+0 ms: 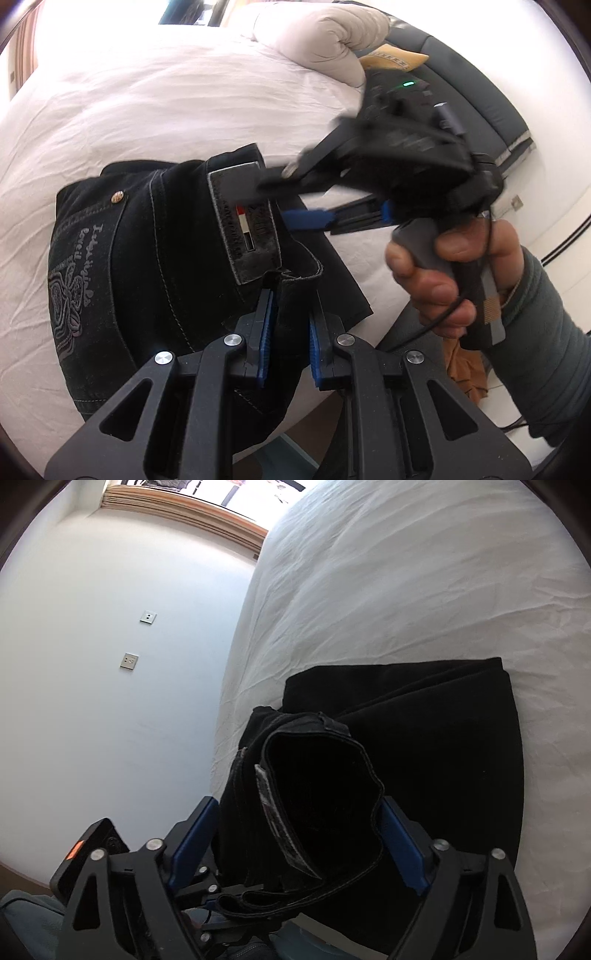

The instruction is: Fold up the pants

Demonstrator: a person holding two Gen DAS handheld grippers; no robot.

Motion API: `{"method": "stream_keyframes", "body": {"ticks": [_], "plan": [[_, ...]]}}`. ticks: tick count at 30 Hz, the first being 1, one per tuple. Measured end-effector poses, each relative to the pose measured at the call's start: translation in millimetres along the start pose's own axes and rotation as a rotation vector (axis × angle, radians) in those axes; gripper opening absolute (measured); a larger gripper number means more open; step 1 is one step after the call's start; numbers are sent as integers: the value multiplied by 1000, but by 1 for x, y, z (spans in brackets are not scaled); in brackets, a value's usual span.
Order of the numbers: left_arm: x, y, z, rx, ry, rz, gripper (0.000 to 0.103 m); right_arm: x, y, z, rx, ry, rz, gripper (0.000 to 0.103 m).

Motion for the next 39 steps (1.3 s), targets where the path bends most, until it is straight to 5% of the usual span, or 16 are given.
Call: {"method": "stream_keyframes", "body": {"ticks": [3, 10, 15, 17, 19, 22, 39], "plan": [[-3, -7, 0, 15, 3, -4, 15, 8, 0, -8, -41, 34, -25, 81], [-2, -14, -5, 11, 24, -2, 15, 14, -36, -8, 74, 111, 32, 87], [2, -15, -8, 10, 52, 11, 15, -9, -23, -7, 26, 24, 19, 85], [4, -16, -8, 12, 68, 17, 15, -15, -17, -2, 6, -23, -18, 70], [8, -16, -9, 12, 86, 20, 15, -14, -14, -1, -16, -48, -53, 35], [15, -16, -7, 11, 111, 25, 15, -8, -17, -1, -19, -76, -98, 21], [52, 47, 3, -39, 184, 10, 15, 48, -57, 13, 56, -92, -166, 13]]}}
Point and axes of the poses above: each gripper's, at about its wrist camera, not at the fingertips, and y roughly the way its jaws point, x to its right, z to its top, the point moved 10 cm from there along y, roughly the way its jaws point, and after that the axes turned 14 degrees about -y, right-handed, at the moved point
